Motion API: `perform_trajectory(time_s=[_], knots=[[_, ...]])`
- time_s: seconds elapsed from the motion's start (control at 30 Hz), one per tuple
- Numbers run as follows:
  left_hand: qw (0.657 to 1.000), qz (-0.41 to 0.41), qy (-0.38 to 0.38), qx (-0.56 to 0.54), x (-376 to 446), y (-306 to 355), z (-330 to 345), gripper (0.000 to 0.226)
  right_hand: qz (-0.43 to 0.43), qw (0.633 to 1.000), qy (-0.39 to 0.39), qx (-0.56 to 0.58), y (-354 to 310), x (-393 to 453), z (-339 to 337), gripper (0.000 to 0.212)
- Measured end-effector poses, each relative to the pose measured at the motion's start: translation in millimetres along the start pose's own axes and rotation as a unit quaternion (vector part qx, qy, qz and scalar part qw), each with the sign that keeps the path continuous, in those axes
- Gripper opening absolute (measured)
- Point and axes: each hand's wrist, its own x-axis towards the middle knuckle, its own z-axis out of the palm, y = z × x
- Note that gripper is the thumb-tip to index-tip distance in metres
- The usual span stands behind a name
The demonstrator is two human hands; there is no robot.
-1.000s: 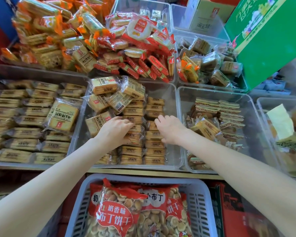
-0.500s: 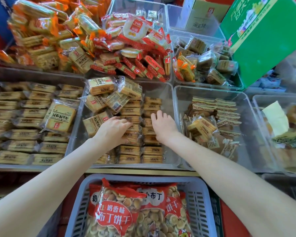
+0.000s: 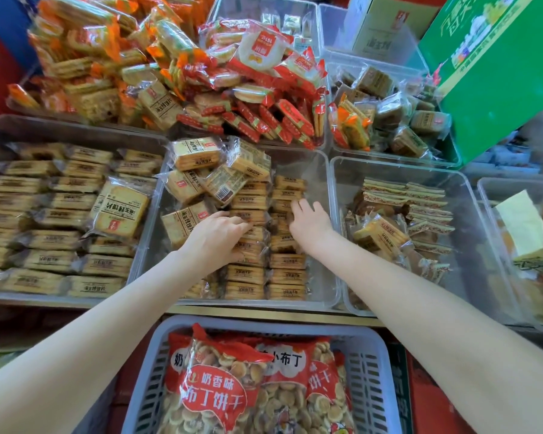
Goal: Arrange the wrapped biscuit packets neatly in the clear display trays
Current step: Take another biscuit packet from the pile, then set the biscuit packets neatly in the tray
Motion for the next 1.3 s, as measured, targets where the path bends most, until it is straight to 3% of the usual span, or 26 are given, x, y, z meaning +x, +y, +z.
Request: perform_trajectory(time_s=[0.17, 0.23, 0.3, 0.4, 0.53, 0.6, 0.73, 0.83, 0.93, 1.03, 1.13, 1.2, 1.3], knots=[[1.0, 0.001, 0.005, -0.002, -0.9, -0.3, 1.0, 0.061, -0.025, 0.989, 0.122, 0.08, 2.1, -18.2, -2.3, 0.025], [1.0, 0.0, 0.008, -0.003, -1.5, 0.3, 1.2, 0.061, -0.073, 0.987, 0.113, 0.09, 3.6, -27.9, -5.2, 0.014], [1.0, -0.001, 0.008, 0.003, -1.3, 1.4, -0.2, 0.061, -0.095, 0.99, 0.065, 0.079, -3.7, -36.9, -1.2, 0.016], [1.0, -0.002, 0.001, 0.016, -1.8, 2.1, 0.3, 0.06, -0.038, 0.987, 0.037, 0.151, -16.0, -40.8, 3.6, 0.022], [0.999, -0.008, 0.007, 0.035, -4.3, 4.9, 1.9, 0.058, 0.041, 0.955, 0.063, 0.286, -17.5, -43.3, 1.8, 0.025], [0.999, -0.007, -0.004, 0.042, -4.4, 5.1, 0.2, 0.057, 0.057, 0.93, 0.073, 0.355, -10.5, -46.1, -4.5, 0.023], [0.998, -0.006, -0.036, 0.052, 0.2, 8.1, -8.2, 0.057, 0.078, 0.846, 0.071, 0.523, 30.4, -60.8, -29.5, 0.017], [0.998, -0.004, -0.024, -0.058, 0.7, 17.1, -22.9, 0.07, 0.074, 0.762, 0.064, 0.64, 60.1, -80.8, -42.3, 0.015], [0.951, -0.014, 0.039, -0.307, -1.3, 34.7, -50.2, 0.063, 0.045, 0.668, 0.088, 0.737, 72.4, -98.1, -50.0, 0.014], [0.907, -0.044, 0.103, -0.406, -4.4, 39.9, -72.5, 0.045, 0.02, 0.592, 0.14, 0.793, 76.5, -109.1, -56.5, 0.015], [0.848, -0.074, 0.117, -0.511, -11.6, 33.9, -89.0, 0.038, 0.005, 0.505, 0.188, 0.842, 83.2, -119.5, -60.2, 0.019], [0.803, -0.08, 0.122, -0.578, -19.8, 29.5, -96.9, 0.037, -0.006, 0.49, 0.192, 0.85, 86.7, -126.4, -61.2, 0.02], [0.755, -0.079, 0.139, -0.636, -29.3, 27.0, -107.6, 0.04, -0.034, 0.51, 0.177, 0.841, 86.7, -134.9, -61.8, 0.013]])
